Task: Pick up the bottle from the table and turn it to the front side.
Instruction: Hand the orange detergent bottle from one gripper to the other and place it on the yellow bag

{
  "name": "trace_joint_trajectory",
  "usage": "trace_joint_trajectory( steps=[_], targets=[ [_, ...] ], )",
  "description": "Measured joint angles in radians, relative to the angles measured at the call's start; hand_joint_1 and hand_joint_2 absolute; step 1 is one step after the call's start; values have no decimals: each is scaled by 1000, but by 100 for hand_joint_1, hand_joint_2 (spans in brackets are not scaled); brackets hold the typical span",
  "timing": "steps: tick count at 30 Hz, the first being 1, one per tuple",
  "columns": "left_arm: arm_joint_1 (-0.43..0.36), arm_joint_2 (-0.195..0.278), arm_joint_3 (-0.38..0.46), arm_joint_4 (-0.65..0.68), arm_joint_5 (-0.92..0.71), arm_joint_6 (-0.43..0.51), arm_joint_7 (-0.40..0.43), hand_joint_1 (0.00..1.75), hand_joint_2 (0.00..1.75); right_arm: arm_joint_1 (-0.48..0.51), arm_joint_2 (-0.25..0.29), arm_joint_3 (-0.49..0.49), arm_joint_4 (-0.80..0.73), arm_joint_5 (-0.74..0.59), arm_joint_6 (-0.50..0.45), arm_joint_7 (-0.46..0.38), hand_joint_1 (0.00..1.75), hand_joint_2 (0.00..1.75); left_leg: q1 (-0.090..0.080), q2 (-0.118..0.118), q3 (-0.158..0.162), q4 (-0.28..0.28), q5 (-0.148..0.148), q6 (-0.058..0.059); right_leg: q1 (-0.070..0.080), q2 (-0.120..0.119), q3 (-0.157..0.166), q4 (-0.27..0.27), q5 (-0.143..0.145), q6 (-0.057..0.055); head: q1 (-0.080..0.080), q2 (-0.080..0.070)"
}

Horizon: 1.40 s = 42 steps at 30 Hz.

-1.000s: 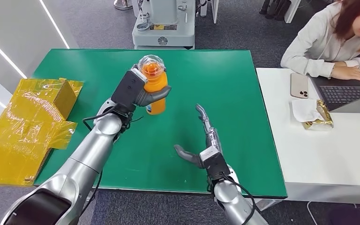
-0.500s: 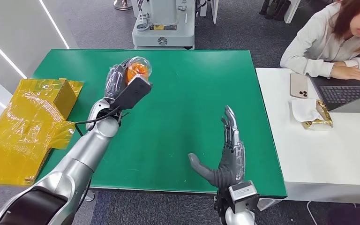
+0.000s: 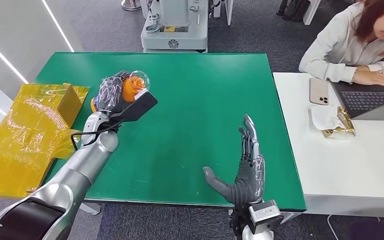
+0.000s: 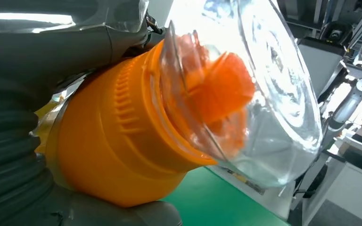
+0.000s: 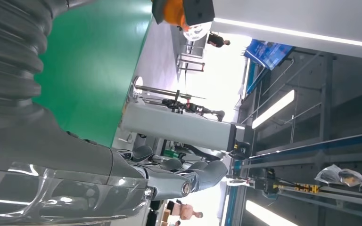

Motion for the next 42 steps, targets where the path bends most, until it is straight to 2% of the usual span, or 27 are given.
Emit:
trace_joint_trajectory(
  steps=[9,13,16,19,26,35,42],
  targets=[
    [0,7,0,12,-2,-6,4,175,175,0,0,0,0,-11,2,0,0,175,0,0,0,0,0,0,0,0,0,0,0,0,0,0],
    [3,68,-4,45,-271,105,195,175,175,-7,0,0,5,-26,19,2,0,175,0,0,0,0,0,0,0,0,0,0,0,0,0,0],
    [8,96,-7,53,-381,162,277,175,175,-8,0,-1,12,-31,21,1,0,175,0,0,0,0,0,0,0,0,0,0,0,0,0,0],
    [26,122,-6,44,-474,182,319,175,175,-7,0,-1,21,-35,21,-2,0,175,0,0,0,0,0,0,0,0,0,0,0,0,0,0],
    [60,149,9,9,-530,184,313,175,175,-6,0,-1,37,-39,19,-7,0,175,0,0,0,0,0,0,0,0,0,0,0,0,0,0],
    [126,147,157,-99,-634,185,162,175,175,6,-2,-2,60,-78,3,-37,0,175,0,1,0,0,0,0,0,1,-1,0,0,0,0,0],
    [171,148,218,-128,-696,185,168,175,175,8,-7,-2,83,-89,0,-48,0,175,0,1,0,0,0,0,0,0,0,0,0,0,0,0]
  ],
)
